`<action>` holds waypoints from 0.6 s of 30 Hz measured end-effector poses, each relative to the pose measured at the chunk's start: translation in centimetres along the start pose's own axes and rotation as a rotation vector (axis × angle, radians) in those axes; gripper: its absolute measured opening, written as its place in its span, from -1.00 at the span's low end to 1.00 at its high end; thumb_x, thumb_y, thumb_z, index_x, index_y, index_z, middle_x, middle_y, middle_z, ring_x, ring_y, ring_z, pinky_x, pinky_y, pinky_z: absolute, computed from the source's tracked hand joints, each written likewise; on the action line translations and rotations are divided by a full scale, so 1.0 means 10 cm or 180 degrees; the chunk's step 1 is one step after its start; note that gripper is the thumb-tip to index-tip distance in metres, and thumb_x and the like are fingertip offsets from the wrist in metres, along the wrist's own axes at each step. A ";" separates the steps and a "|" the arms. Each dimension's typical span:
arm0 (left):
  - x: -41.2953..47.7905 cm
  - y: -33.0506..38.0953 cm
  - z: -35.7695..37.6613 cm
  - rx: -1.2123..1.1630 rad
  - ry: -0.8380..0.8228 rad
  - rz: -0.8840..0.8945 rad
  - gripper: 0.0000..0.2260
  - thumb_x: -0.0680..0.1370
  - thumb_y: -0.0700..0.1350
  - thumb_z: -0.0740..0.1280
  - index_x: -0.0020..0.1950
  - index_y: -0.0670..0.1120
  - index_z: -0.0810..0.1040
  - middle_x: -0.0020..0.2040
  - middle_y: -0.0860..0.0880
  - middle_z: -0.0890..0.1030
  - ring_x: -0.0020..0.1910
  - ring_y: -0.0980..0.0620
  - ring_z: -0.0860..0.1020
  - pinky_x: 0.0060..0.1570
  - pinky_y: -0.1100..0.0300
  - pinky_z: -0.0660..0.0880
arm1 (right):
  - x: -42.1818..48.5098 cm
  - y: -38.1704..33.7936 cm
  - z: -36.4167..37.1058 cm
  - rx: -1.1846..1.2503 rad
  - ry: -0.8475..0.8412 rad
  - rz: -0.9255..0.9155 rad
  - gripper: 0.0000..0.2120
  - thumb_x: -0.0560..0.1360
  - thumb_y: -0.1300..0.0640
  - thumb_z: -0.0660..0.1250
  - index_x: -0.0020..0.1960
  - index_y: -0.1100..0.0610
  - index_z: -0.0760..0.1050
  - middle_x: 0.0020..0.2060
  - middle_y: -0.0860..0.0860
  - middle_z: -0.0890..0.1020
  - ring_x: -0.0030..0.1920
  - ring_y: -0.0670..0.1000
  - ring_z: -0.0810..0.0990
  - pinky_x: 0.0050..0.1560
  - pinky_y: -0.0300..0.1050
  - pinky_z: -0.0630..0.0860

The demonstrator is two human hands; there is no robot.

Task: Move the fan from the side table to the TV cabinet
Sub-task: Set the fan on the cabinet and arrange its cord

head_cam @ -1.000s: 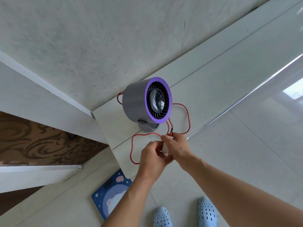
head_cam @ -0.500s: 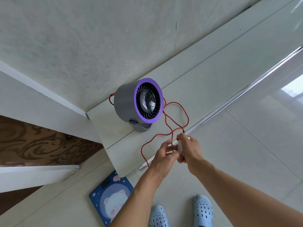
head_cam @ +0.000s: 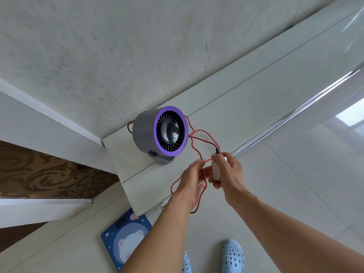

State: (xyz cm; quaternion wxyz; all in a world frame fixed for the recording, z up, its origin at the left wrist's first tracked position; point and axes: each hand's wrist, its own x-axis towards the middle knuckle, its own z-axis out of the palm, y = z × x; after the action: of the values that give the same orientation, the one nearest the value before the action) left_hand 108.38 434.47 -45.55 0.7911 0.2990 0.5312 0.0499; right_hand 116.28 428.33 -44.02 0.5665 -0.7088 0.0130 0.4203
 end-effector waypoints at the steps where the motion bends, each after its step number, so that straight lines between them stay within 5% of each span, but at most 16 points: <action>1: -0.04 0.01 0.03 0.0120 0.0077 0.0086 -0.68 0.61 0.01 0.20 0.23 -0.14 0.57 -0.03 -0.12 0.70 0.04 -0.02 0.62 0.17 0.04 0.45 | -0.01 -0.05 -0.04 -0.0037 0.0032 -0.0021 -0.88 0.45 0.08 0.34 -0.08 0.13 0.55 -0.37 0.19 0.58 -0.47 0.09 0.49 -0.57 -0.23 0.34; 4: -0.18 0.09 0.13 0.0680 0.0353 0.0366 -0.81 0.62 -0.05 0.20 0.15 0.01 0.58 -0.10 -0.09 0.63 -0.07 -0.04 0.63 0.16 -0.04 0.53 | -0.06 -0.24 -0.16 -0.0111 0.0132 -0.0058 -0.89 0.48 0.07 0.34 -0.07 0.10 0.55 -0.30 0.16 0.55 -0.47 0.06 0.50 -0.59 -0.23 0.36; 8: -0.44 0.29 0.29 0.0600 0.0257 0.0602 -0.79 0.61 -0.16 0.21 0.15 0.01 0.59 -0.24 -0.07 0.54 -0.32 0.02 0.52 -0.20 0.11 0.59 | -0.13 -0.50 -0.32 -0.0134 0.0203 -0.0086 -0.89 0.48 0.06 0.34 -0.05 0.09 0.55 -0.29 0.12 0.55 -0.46 0.03 0.51 -0.55 -0.22 0.37; 18: -1.01 0.84 0.39 -0.0057 0.0237 0.0953 -0.80 0.61 -0.20 0.21 0.10 -0.05 0.61 -0.39 0.01 0.49 -0.52 0.10 0.36 -0.42 0.22 0.39 | -0.34 -1.18 -0.55 0.0243 0.0466 -0.0088 -0.73 0.44 0.03 0.37 0.04 0.16 0.46 -0.26 0.12 0.59 -0.47 0.00 0.52 -0.56 -0.20 0.37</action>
State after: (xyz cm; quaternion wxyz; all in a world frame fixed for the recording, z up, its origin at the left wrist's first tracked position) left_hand 109.38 435.64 -31.92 0.7572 0.3657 0.5092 0.1831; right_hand 123.13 426.49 -32.58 0.5964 -0.7156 0.0606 0.3586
